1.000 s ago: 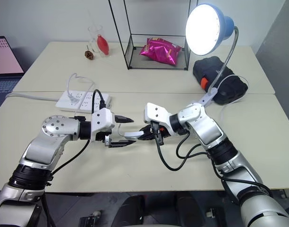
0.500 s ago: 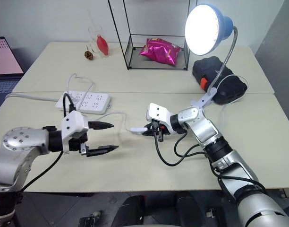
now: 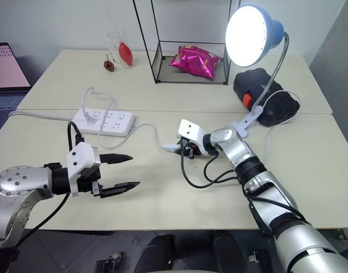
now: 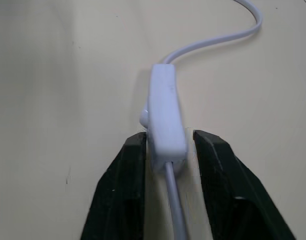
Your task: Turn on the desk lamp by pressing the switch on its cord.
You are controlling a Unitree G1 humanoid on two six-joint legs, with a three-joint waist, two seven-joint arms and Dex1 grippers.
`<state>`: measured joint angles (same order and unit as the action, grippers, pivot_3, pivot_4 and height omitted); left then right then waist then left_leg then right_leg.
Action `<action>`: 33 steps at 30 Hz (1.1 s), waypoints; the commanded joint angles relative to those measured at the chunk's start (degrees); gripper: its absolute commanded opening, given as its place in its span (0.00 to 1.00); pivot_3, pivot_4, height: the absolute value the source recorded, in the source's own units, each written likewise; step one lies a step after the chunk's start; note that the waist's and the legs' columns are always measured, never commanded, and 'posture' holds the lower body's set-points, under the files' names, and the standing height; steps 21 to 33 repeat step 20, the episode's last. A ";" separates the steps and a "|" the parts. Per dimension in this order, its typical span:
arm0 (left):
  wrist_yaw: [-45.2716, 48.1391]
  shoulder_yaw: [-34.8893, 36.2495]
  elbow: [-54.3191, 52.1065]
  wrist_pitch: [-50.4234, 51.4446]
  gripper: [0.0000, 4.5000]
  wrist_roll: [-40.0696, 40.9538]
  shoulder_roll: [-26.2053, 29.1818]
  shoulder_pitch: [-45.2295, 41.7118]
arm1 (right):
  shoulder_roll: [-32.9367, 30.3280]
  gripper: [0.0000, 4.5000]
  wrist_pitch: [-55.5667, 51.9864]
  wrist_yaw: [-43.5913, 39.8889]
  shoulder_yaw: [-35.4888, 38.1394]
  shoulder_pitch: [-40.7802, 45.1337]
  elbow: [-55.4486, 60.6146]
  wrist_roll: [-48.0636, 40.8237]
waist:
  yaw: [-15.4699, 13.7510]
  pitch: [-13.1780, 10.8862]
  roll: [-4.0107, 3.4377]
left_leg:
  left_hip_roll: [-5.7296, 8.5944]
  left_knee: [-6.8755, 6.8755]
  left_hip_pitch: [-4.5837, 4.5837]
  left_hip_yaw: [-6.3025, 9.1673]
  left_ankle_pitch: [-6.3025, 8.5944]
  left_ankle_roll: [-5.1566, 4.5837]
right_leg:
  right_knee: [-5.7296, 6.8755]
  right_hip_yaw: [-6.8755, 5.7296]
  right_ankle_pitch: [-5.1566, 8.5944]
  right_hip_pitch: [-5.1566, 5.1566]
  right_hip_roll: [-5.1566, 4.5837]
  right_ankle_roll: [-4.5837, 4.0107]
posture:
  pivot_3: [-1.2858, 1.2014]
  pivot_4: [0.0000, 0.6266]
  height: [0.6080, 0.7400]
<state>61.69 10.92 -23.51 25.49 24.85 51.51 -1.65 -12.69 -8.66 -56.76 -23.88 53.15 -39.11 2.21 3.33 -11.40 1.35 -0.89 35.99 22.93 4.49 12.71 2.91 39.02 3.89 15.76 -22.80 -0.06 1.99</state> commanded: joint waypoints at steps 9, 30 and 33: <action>-6.66 2.48 0.59 1.49 0.88 0.62 -1.31 -2.80 | -11.58 0.99 -8.23 -9.00 5.97 -7.97 27.21 -6.28 | -0.09 0.00 0.00 | 0.01 0.01 0.03 0.02 0.00 0.00 | -0.01 0.00 0.00 0.01 -0.02 0.01 | 0.52 0.24 1.00; -8.28 10.57 -4.53 4.20 0.88 1.56 0.69 5.23 | -29.19 1.00 -22.65 -11.06 22.03 -27.02 57.76 -22.41 | -0.06 -0.02 0.01 | -0.02 0.00 -0.04 -0.05 0.01 0.00 | -0.03 0.03 0.20 0.05 -0.08 0.27 | 0.52 0.24 1.00; -8.28 10.57 -4.53 4.20 0.88 1.56 0.69 5.23 | -29.19 1.00 -22.65 -11.06 22.03 -27.02 57.76 -22.41 | -0.06 -0.02 0.01 | -0.02 0.00 -0.04 -0.05 0.01 0.00 | -0.03 0.03 0.20 0.05 -0.08 0.27 | 0.52 0.24 1.00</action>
